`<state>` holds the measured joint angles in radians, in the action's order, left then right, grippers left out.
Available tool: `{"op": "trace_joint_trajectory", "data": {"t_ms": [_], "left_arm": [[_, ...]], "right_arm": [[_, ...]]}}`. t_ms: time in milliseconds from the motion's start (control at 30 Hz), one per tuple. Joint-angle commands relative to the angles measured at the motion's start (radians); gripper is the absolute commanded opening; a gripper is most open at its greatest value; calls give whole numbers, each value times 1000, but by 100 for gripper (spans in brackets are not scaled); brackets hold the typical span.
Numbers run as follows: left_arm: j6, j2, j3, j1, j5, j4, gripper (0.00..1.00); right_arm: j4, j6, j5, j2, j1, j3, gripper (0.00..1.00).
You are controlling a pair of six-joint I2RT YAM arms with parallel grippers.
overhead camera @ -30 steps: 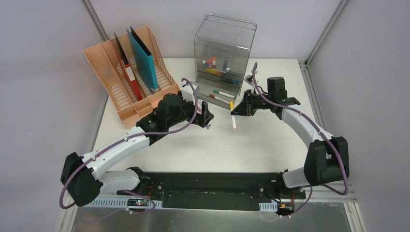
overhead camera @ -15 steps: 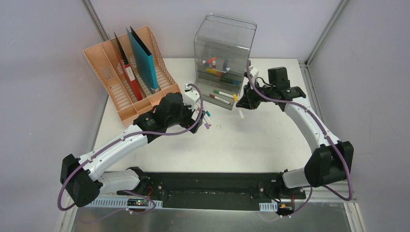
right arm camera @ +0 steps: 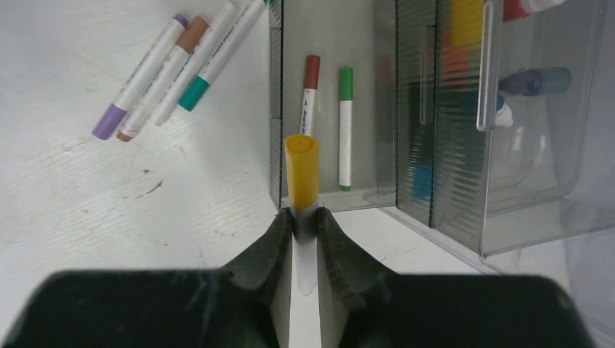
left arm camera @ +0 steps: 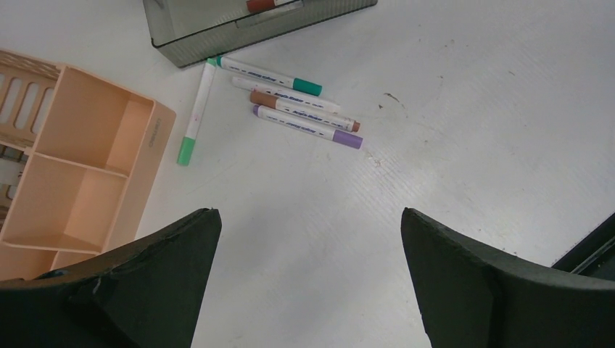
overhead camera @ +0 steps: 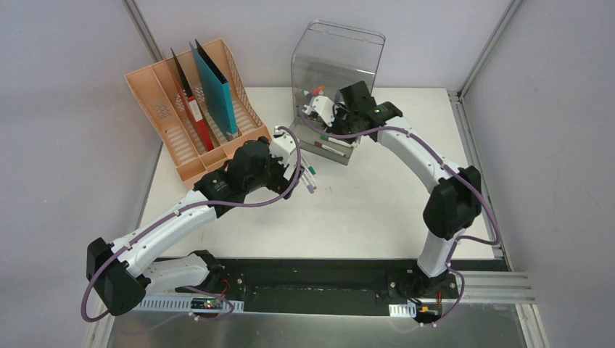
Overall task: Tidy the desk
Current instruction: Place the stationery in the drawer.
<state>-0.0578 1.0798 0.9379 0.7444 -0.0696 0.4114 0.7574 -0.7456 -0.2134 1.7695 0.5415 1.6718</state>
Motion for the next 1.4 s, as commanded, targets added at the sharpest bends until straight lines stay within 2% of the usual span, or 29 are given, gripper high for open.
{"op": "trace_joint_trajectory", "data": {"t_ms": [0, 233, 300, 433, 633, 700, 833, 900, 1100, 1200, 1367], "left_arm": [[-32, -30, 1, -7, -49, -16, 99], [-49, -44, -3, -7, -64, -22, 99], [-52, -51, -2, -8, -68, -25, 99], [-58, -69, -8, -9, -77, -29, 99], [-61, -74, -16, -11, -74, -42, 99], [-64, -67, -16, -11, -72, -43, 99], [-68, -59, -19, -14, -67, -53, 99], [-69, -61, -24, -17, -53, -63, 99], [-78, -68, -40, -23, 11, -103, 99], [-80, -61, -34, -26, 25, -105, 99], [-86, -71, -31, -45, 31, -107, 99]], "right_arm": [[10, -119, 240, 71, 53, 104, 12], [-34, -126, 324, 204, 63, 211, 12], [-42, -123, 344, 239, 64, 234, 15], [-44, -104, 358, 293, 65, 273, 26], [-21, -55, 382, 322, 69, 310, 53], [13, -24, 366, 302, 68, 319, 59], [126, 65, 236, 203, 65, 311, 67], [193, 89, 112, 131, 60, 276, 70], [243, 31, -196, -144, 12, 5, 78], [240, -3, -321, -284, -69, -125, 78], [225, -6, -573, -478, -310, -283, 78]]}}
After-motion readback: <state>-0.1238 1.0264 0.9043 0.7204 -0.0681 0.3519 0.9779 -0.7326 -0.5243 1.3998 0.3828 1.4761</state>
